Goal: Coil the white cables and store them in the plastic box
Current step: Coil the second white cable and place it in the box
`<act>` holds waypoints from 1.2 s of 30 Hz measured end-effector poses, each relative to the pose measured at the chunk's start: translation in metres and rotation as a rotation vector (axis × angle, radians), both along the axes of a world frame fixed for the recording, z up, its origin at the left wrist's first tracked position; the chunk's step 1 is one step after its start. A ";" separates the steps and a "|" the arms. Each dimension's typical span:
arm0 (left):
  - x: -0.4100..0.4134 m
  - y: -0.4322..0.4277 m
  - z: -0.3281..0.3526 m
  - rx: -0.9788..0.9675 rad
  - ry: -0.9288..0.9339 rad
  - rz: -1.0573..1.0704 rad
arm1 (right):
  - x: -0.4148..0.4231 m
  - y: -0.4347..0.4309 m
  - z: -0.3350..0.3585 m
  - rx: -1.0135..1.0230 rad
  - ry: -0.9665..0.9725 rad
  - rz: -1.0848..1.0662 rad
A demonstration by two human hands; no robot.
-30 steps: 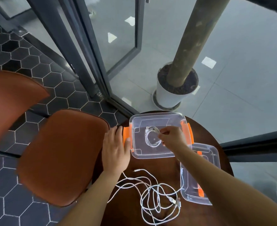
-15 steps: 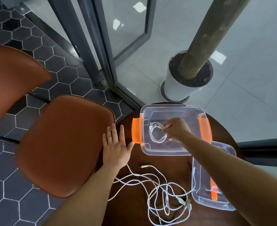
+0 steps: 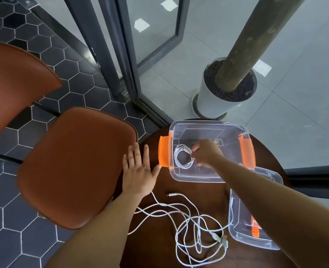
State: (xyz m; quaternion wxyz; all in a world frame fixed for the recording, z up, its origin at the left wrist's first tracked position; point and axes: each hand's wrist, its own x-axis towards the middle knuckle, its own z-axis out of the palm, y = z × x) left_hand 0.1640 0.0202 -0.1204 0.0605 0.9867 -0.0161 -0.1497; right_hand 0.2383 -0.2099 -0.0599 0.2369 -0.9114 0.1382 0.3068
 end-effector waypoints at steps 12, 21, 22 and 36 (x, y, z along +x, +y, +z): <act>0.006 -0.006 0.021 0.042 0.084 -0.005 | -0.004 -0.002 0.042 -0.042 -0.121 0.051; -0.012 -0.020 0.077 -0.035 0.078 -0.022 | -0.036 -0.006 0.100 0.061 -0.265 -0.031; -0.015 -0.020 0.084 -0.036 0.083 -0.028 | -0.042 -0.005 0.107 0.077 -0.289 -0.041; -0.099 -0.023 0.129 -0.314 0.240 0.136 | -0.172 -0.002 0.112 0.134 -0.145 -0.063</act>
